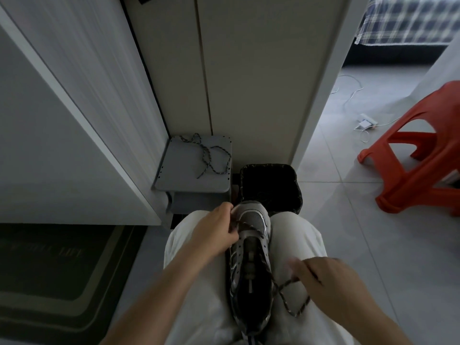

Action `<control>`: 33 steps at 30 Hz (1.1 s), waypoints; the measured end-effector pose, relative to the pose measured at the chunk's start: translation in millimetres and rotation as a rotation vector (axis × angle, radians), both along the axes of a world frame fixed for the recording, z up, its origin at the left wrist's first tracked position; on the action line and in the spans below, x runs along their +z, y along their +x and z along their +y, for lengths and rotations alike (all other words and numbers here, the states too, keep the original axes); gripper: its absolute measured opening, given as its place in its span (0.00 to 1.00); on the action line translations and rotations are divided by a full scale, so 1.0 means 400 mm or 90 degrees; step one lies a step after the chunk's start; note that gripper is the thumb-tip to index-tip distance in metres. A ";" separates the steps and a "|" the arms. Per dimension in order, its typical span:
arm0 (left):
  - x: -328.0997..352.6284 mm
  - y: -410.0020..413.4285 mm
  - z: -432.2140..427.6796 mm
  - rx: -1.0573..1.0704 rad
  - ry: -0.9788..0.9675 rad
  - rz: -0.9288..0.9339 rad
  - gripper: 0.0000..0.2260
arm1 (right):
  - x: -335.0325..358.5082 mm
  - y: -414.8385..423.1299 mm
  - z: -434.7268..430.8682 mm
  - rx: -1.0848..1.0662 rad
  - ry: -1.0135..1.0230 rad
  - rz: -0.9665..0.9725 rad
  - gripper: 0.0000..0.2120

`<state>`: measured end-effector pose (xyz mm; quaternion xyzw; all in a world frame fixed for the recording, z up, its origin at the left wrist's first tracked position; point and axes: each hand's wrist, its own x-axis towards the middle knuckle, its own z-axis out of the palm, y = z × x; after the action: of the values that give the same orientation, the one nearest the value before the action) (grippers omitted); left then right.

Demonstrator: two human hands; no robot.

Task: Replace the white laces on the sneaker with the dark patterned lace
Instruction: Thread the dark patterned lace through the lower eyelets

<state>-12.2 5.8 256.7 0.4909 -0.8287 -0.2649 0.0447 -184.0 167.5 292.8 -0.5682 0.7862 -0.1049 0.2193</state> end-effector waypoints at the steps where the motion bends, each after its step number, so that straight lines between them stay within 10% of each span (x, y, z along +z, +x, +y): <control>1: -0.004 0.001 -0.005 0.011 -0.004 0.002 0.13 | -0.015 -0.008 0.001 0.008 0.029 0.071 0.29; 9: 0.079 0.000 -0.021 -0.097 0.104 0.096 0.06 | -0.041 0.078 -0.113 0.075 -0.263 0.070 0.23; 18: 0.324 0.116 -0.147 0.063 0.320 0.564 0.16 | 0.086 0.056 -0.223 -0.034 -0.354 -0.614 0.08; 27: 0.273 0.126 -0.155 0.258 0.475 0.933 0.07 | 0.134 0.016 -0.292 -0.061 -0.313 -0.507 0.09; 30: 0.293 0.153 -0.153 0.092 0.589 1.184 0.06 | 0.107 0.027 -0.291 0.001 -0.276 -0.450 0.05; 33: 0.312 0.171 -0.141 -0.006 0.427 1.140 0.09 | 0.061 0.017 -0.268 -0.016 -0.280 -0.387 0.05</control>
<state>56.1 -50.8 381.7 0.0899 -0.3695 -0.7661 0.5181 -177.3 60.3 317.2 -0.5350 0.6506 -0.4378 0.3145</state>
